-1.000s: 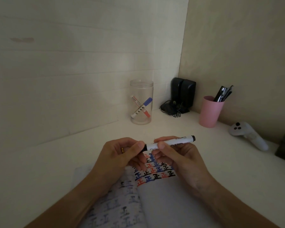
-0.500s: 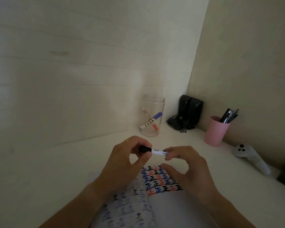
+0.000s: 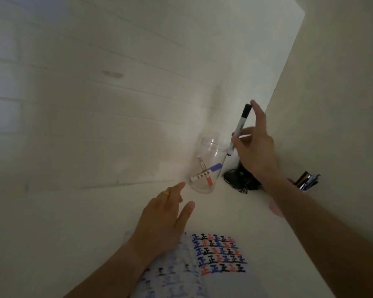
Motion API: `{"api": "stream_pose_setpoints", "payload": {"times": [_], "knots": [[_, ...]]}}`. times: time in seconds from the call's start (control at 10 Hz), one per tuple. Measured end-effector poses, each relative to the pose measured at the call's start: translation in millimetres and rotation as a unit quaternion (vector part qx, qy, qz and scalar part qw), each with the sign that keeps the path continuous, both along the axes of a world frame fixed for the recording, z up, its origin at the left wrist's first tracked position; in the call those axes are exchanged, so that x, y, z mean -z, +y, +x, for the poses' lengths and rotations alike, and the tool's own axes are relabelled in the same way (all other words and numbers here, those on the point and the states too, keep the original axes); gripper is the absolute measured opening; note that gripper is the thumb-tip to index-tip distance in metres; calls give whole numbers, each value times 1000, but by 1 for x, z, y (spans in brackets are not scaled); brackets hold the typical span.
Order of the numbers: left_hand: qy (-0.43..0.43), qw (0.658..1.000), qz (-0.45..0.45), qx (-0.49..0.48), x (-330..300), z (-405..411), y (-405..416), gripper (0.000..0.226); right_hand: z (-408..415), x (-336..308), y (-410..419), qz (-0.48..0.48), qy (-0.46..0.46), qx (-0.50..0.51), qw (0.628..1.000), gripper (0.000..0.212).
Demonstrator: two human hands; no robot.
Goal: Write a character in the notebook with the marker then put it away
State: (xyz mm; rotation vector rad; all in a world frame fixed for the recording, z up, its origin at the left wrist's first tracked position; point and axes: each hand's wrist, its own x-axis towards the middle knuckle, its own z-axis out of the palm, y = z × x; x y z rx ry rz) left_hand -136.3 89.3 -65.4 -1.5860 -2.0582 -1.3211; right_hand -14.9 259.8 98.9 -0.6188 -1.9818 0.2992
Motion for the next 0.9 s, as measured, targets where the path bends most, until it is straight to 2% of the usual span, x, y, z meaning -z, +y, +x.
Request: {"api": "stream_pose_setpoints", "payload": {"times": [0.1,0.2,0.4,0.5,0.6,0.9], "knots": [[46,999,-6,-24,0,-1,1,58,-27,-26,30,27,21,16,999,90],[70,996,-19,-43,1,-2,1,58,-48,-21,48,15,21,31,999,78],[90,994,-42,-53,4,-5,5,59,-73,19,66,-12,-55,87,995,30],[97,993,-46,-51,5,-6,6,58,-76,28,74,-19,-71,98,992,21],[97,993,-44,-52,4,-6,7,57,-77,31,74,-9,-93,109,990,13],[112,991,-56,-54,3,-8,6,45,-68,23,56,8,-110,105,988,20]]}}
